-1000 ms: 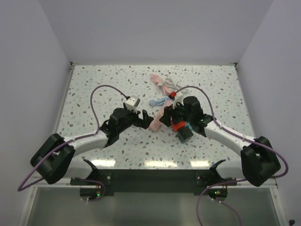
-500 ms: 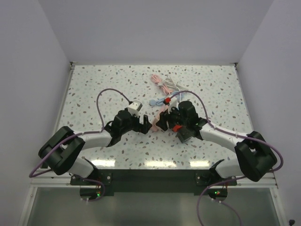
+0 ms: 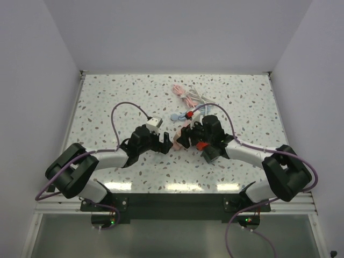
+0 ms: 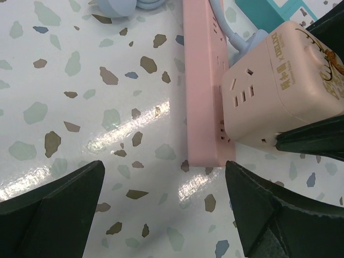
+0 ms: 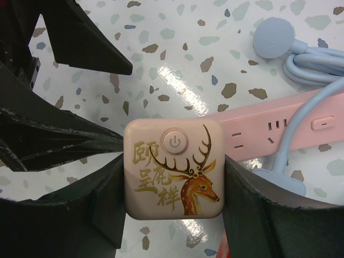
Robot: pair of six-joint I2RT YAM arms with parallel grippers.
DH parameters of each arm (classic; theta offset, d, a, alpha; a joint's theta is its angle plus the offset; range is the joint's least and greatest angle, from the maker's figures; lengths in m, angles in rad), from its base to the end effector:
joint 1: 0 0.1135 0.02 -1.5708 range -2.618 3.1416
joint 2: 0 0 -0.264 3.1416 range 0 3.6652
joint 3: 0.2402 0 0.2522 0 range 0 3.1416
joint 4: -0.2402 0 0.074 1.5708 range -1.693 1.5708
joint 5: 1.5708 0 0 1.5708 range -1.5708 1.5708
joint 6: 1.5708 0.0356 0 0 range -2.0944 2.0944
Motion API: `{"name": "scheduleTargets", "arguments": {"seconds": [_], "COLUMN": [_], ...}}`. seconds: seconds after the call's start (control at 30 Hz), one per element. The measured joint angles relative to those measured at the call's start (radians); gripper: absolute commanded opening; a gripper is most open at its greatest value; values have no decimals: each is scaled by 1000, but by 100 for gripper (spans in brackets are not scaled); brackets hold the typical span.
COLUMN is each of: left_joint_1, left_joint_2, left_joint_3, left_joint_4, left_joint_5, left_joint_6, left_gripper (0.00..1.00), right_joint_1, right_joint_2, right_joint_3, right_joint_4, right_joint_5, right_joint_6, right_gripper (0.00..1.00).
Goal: Insert the plug
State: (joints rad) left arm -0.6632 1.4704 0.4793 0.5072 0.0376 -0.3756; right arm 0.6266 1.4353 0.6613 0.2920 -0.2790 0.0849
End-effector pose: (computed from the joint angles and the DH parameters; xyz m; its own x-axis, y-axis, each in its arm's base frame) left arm 0.2158 -0.1703 0.1531 -0.5764 -0.0149 -0.8171 0.4622 0.8186 -0.3410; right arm 0.2351 0.1823 0.1966 -0.4387 -0.2169 -0.8721 -0.7268 0.6564 0.2023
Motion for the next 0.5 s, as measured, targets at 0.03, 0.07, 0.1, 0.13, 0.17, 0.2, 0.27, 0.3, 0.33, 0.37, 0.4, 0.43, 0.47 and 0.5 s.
{"name": "scheduleTargets", "arguments": {"seconds": [0.03, 0.07, 0.1, 0.13, 0.17, 0.2, 0.27, 0.3, 0.33, 0.37, 0.4, 0.43, 0.47, 0.5], "left_joint_1": [0, 0, 0, 0, 0, 0, 0, 0, 0, 0, 0, 0, 0, 0], "left_joint_2": [0, 1, 2, 2, 3, 4, 5, 6, 6, 8, 10, 14, 21, 28], "left_joint_3": [-1, -1, -1, -1, -1, -2, -4, -6, -8, -8, -9, -9, -9, -9], "left_joint_4": [0, 0, 0, 1, 2, 5, 10, 14, 19, 25, 28, 32, 37, 39], "left_joint_5": [0, 0, 0, 0, 1, 2, 5, 8, 10, 12, 13, 15, 17, 19], "left_joint_6": [0, 0, 0, 0, -1, -3, -6, -8, -8, -8, -8, -8, -8, -9], "left_gripper": [100, 100, 100, 100, 100, 100, 100, 100, 100, 100, 100, 100, 100, 100], "right_joint_1": [0, 0, 0, 0, 0, 0, 1, 1, 1, 1, 2, 2, 2, 2], "right_joint_2": [0, 0, 0, 0, 0, 0, 0, 2, 5, 8, 11, 14, 17, 19], "right_joint_3": [0, 0, 0, 0, 0, 0, 0, 0, 0, 0, 0, 0, 0, 0], "right_joint_4": [0, 0, 0, 0, 0, 0, 0, 2, 5, 9, 13, 18, 21, 23], "right_joint_5": [0, 0, 0, 0, 0, 0, -1, -1, -1, -1, -1, -2, -2, -1], "right_joint_6": [0, 1, 1, 1, 1, 1, 2, 2, 2, 3, 4, 5, 5, 5], "right_gripper": [0, 0, 0, 0, 0, 0, 0, 0, 0, 0, 0, 0, 0, 0]}}
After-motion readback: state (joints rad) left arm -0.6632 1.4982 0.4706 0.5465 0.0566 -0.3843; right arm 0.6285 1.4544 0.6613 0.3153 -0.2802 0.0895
